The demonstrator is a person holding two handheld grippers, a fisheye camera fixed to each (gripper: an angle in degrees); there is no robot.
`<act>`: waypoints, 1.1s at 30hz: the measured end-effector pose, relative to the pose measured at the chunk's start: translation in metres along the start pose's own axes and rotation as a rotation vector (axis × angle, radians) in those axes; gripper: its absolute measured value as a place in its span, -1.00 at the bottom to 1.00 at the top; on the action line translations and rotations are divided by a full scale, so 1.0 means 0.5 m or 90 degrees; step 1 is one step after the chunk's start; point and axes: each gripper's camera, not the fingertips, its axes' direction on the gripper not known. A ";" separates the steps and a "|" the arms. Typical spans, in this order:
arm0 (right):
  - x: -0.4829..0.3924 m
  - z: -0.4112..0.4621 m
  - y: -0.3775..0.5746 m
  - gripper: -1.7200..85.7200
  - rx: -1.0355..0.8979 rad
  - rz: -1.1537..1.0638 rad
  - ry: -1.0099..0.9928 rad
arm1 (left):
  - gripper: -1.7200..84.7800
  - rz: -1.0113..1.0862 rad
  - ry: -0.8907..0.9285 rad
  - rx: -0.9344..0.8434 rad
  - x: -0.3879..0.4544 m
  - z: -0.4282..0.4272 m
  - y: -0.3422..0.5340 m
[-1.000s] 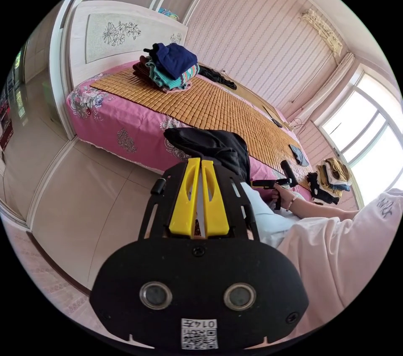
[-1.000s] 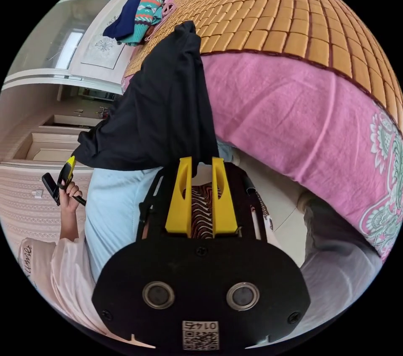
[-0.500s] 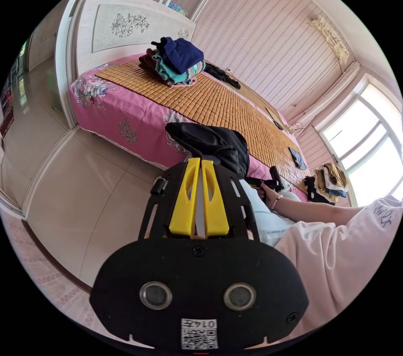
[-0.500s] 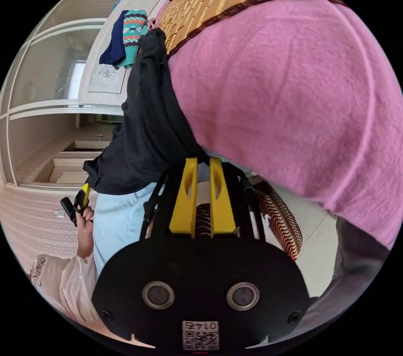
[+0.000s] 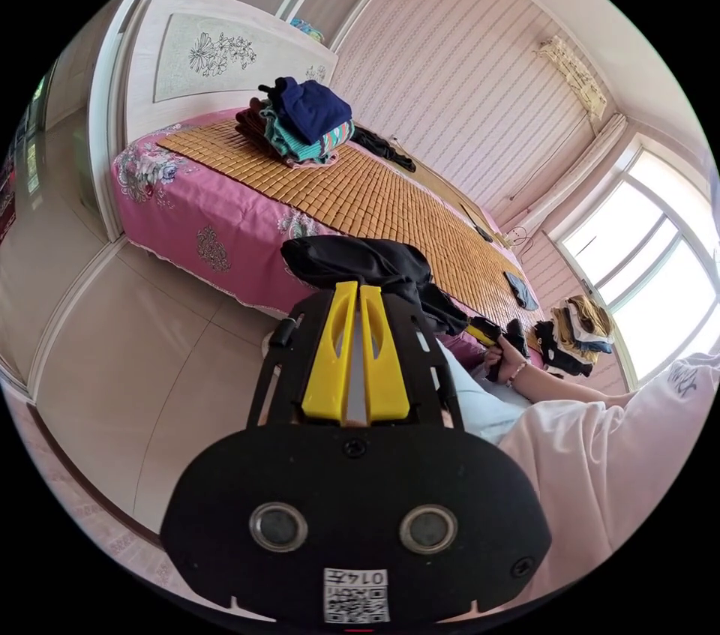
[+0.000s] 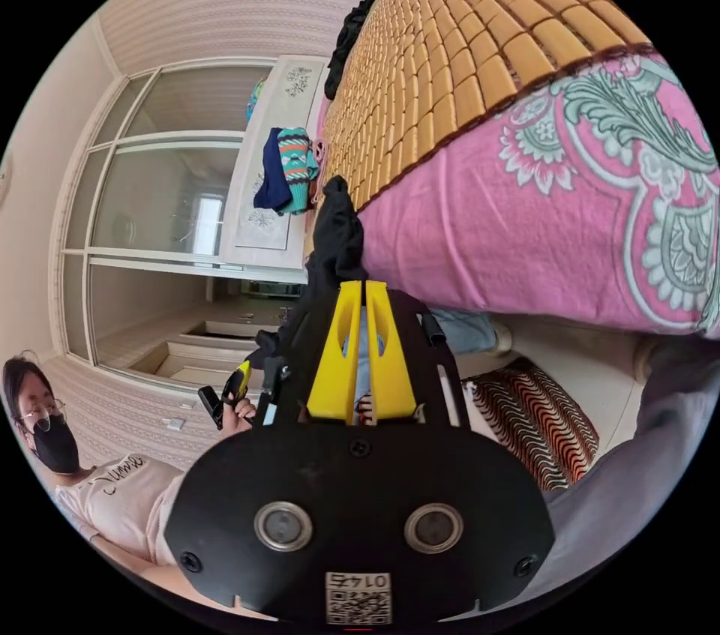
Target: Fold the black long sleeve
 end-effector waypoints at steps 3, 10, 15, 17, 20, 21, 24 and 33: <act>0.018 -0.044 0.037 -0.96 0.048 0.000 -0.042 | -0.98 0.009 -0.002 -0.009 0.003 -0.007 0.007; 0.013 -0.082 0.125 -0.96 0.030 -0.084 -0.058 | -0.98 -0.026 -0.008 -0.032 -0.021 -0.020 0.059; 0.019 -0.118 0.201 -0.96 0.033 -0.109 -0.095 | -0.98 -0.106 0.024 -0.063 -0.042 -0.030 0.077; 0.013 -0.136 0.231 -0.96 0.040 -0.124 -0.102 | -0.98 -0.107 0.044 -0.056 -0.041 -0.047 0.076; -0.021 -0.170 0.273 -0.97 0.048 -0.182 -0.135 | -0.98 -0.084 0.095 0.005 -0.027 -0.100 0.062; -0.044 -0.184 0.288 -0.97 0.048 -0.215 -0.145 | -0.98 -0.070 0.104 0.032 -0.019 -0.126 0.050; -0.116 -0.231 0.332 -0.97 0.063 -0.312 -0.178 | -0.98 -0.031 0.127 0.116 0.009 -0.201 0.013; -0.316 -0.432 0.524 -0.97 0.164 -0.534 -0.236 | -0.98 0.107 0.231 0.348 0.122 -0.428 -0.051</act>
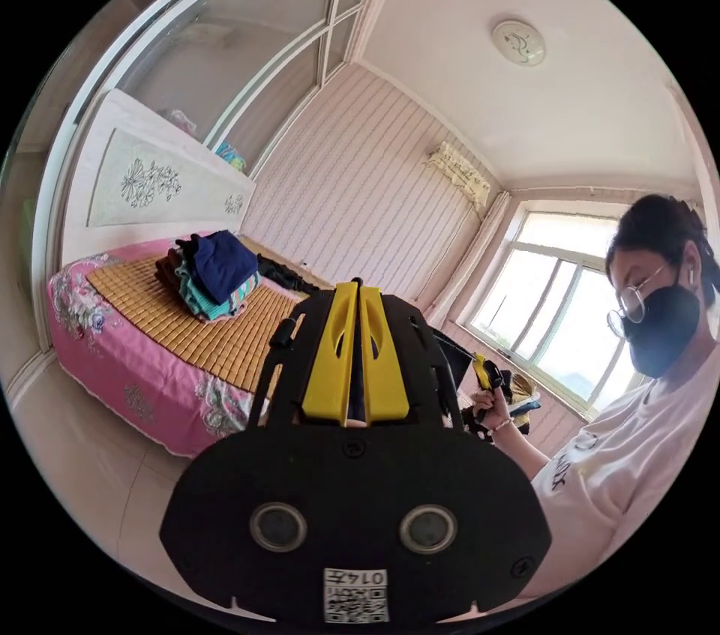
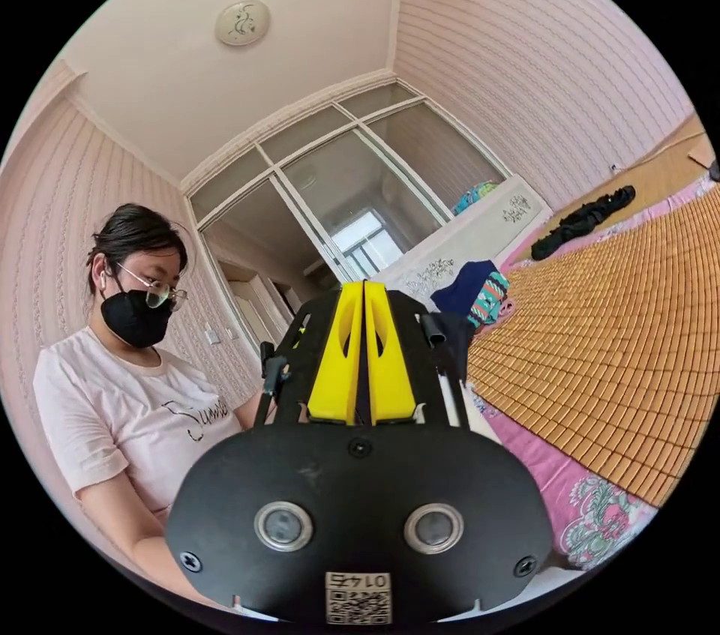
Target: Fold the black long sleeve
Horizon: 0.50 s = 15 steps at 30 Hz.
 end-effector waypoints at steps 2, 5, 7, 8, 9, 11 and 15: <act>-0.068 -0.022 -0.008 -0.97 0.011 -0.048 0.005 | -0.98 0.039 0.023 0.039 0.042 -0.026 -0.025; -0.176 -0.048 -0.012 -0.97 0.009 -0.126 0.028 | -0.98 0.111 0.065 0.069 0.112 -0.060 -0.055; -0.252 -0.067 0.000 -0.97 0.013 -0.168 0.050 | -0.98 0.129 0.097 0.097 0.152 -0.082 -0.056; -0.270 -0.073 0.005 -0.97 0.020 -0.179 0.045 | -0.98 0.128 0.116 0.105 0.157 -0.088 -0.054; -0.305 -0.088 0.016 -0.97 0.039 -0.203 0.022 | -0.98 0.127 0.147 0.126 0.167 -0.102 -0.051; -0.357 -0.112 0.027 -0.97 0.073 -0.236 -0.025 | -0.98 0.126 0.177 0.158 0.181 -0.126 -0.052; -0.462 -0.117 0.004 -0.97 0.066 -0.272 -0.020 | -0.98 0.173 0.214 0.203 0.242 -0.143 -0.097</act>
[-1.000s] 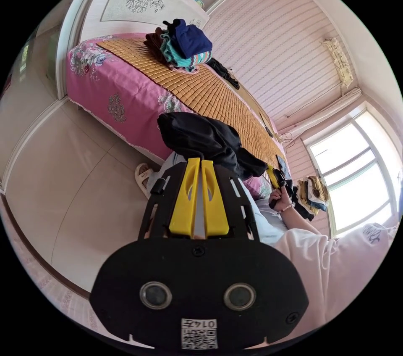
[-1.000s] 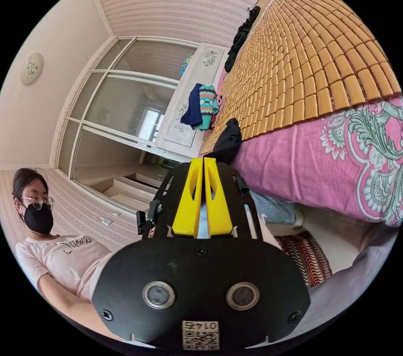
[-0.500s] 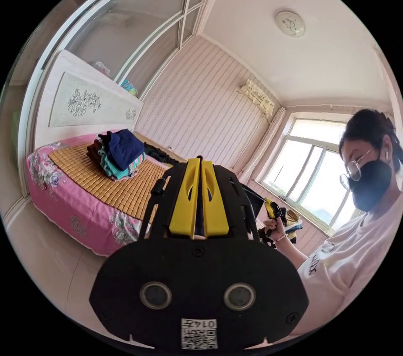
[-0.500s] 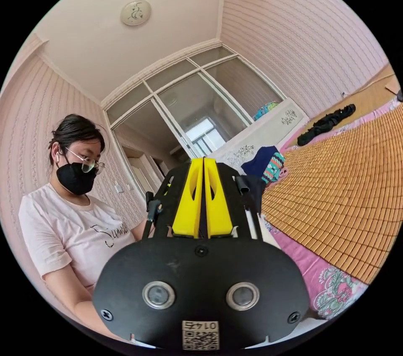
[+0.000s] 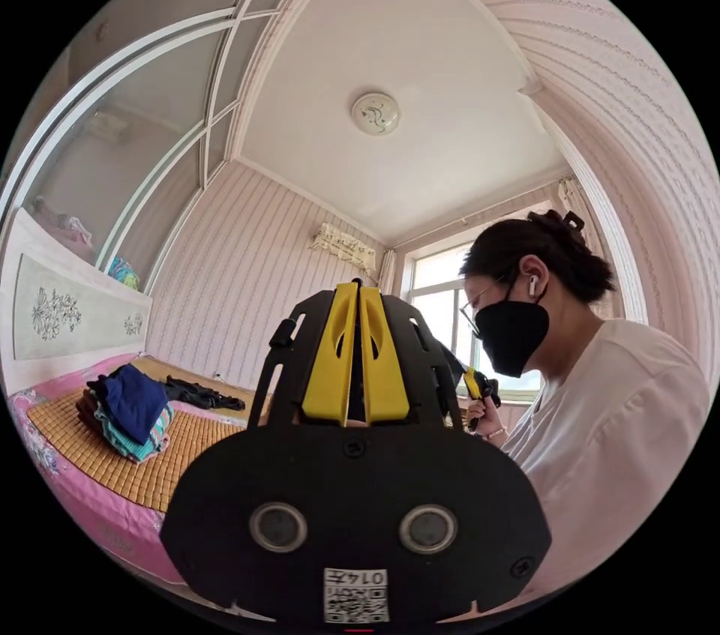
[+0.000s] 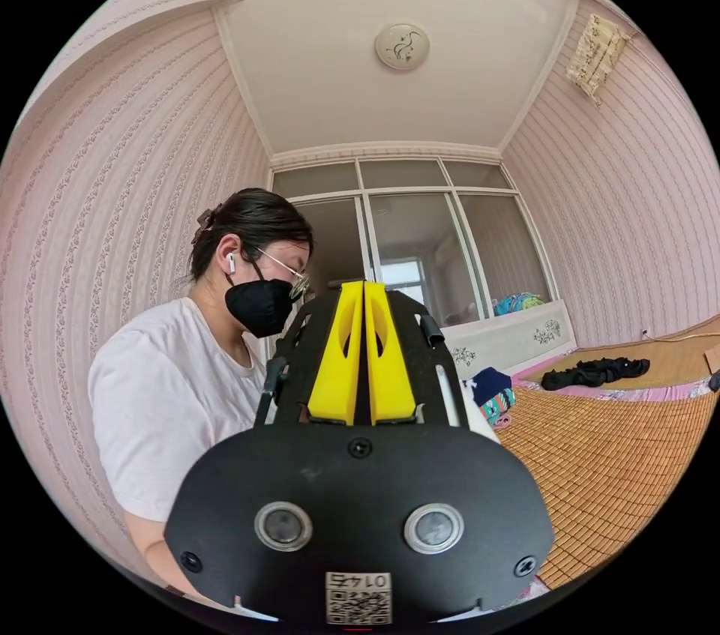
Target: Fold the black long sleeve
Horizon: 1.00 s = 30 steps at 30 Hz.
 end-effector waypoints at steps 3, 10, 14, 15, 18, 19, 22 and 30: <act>0.013 0.027 -0.039 -0.97 -0.058 -0.002 0.083 | -0.98 0.027 -0.042 -0.049 -0.023 0.092 -0.018; 0.339 0.166 -0.119 -0.97 -0.238 0.227 0.324 | -0.98 -0.129 -0.099 -0.288 -0.256 0.556 0.044; 0.312 0.234 -0.356 -0.97 -0.155 0.073 0.415 | -0.98 0.059 -0.177 -0.199 -0.162 0.731 -0.127; 0.284 0.246 -0.417 -0.97 -0.114 0.020 0.433 | -0.98 0.101 -0.191 -0.159 -0.129 0.767 -0.169; 0.234 0.256 -0.482 -0.97 -0.032 -0.067 0.427 | -0.98 0.134 -0.207 -0.122 -0.093 0.834 -0.206; 0.232 0.261 -0.477 -0.97 -0.046 -0.082 0.447 | -0.98 0.142 -0.206 -0.135 -0.095 0.857 -0.192; 0.275 0.259 -0.397 -0.97 -0.133 -0.059 0.493 | -0.98 0.134 -0.206 -0.215 -0.136 0.902 -0.087; 0.505 0.196 0.126 -0.96 -0.390 0.319 0.510 | -0.98 -0.037 -0.251 -0.600 -0.291 0.915 0.502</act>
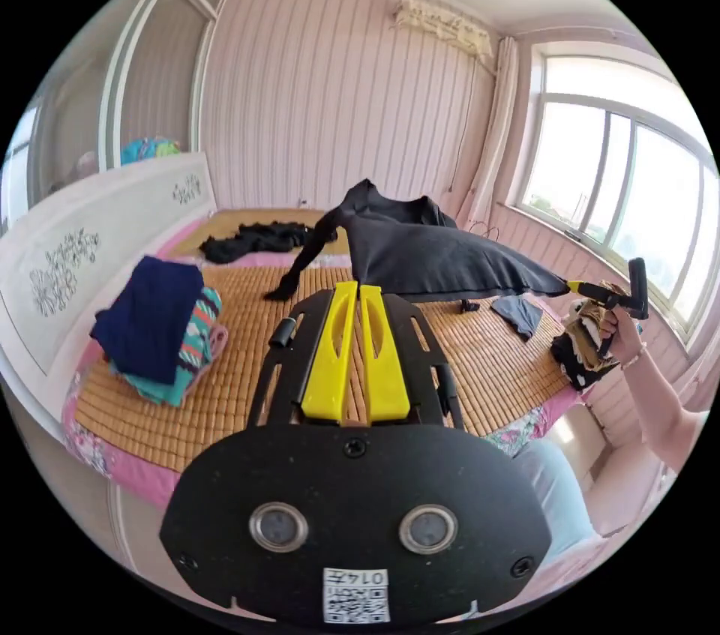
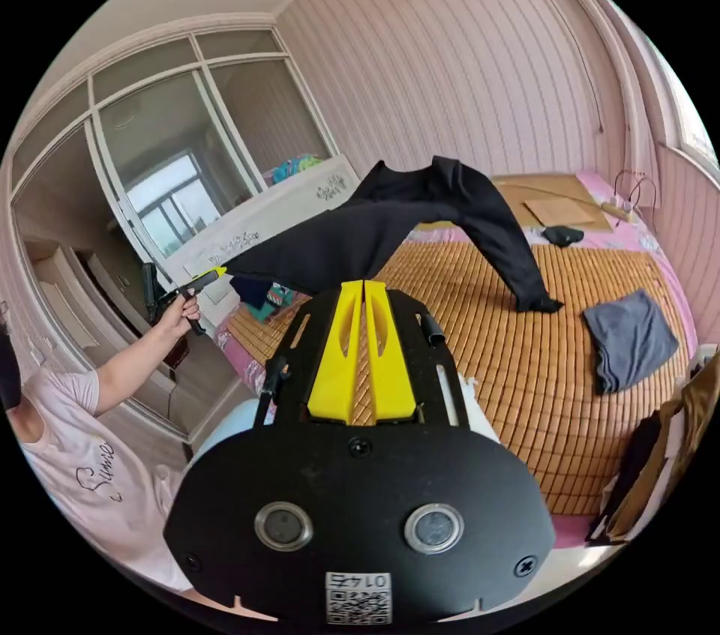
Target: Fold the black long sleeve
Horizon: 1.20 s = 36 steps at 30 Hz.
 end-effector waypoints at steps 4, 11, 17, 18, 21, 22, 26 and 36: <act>0.081 0.167 0.151 -0.95 -0.156 0.129 0.036 | -0.98 -0.145 0.022 -0.154 -0.040 0.173 0.189; 0.107 0.174 0.224 -0.81 -0.191 0.218 0.070 | -0.91 -0.123 -0.014 -0.226 -0.009 0.197 0.277; -0.001 0.163 0.187 -0.82 -0.137 0.214 0.094 | -0.86 0.081 -0.064 -0.229 0.197 0.146 0.273; -0.032 0.186 0.172 -0.86 -0.145 0.222 0.087 | -0.85 0.076 -0.111 -0.225 0.240 0.145 0.278; -0.110 0.251 0.140 -0.94 -0.179 0.266 0.085 | -0.88 0.062 -0.206 -0.209 0.346 0.144 0.289; -0.141 0.275 0.128 -0.95 -0.206 0.278 0.070 | -0.91 0.044 -0.269 -0.208 0.383 0.141 0.288; -0.241 0.308 0.092 -0.98 -0.238 0.235 0.083 | -0.97 0.048 -0.454 -0.194 0.480 0.128 0.269; -0.332 0.265 0.033 -0.98 -0.209 0.168 0.013 | -0.98 -0.021 -0.202 -0.249 0.539 0.103 0.216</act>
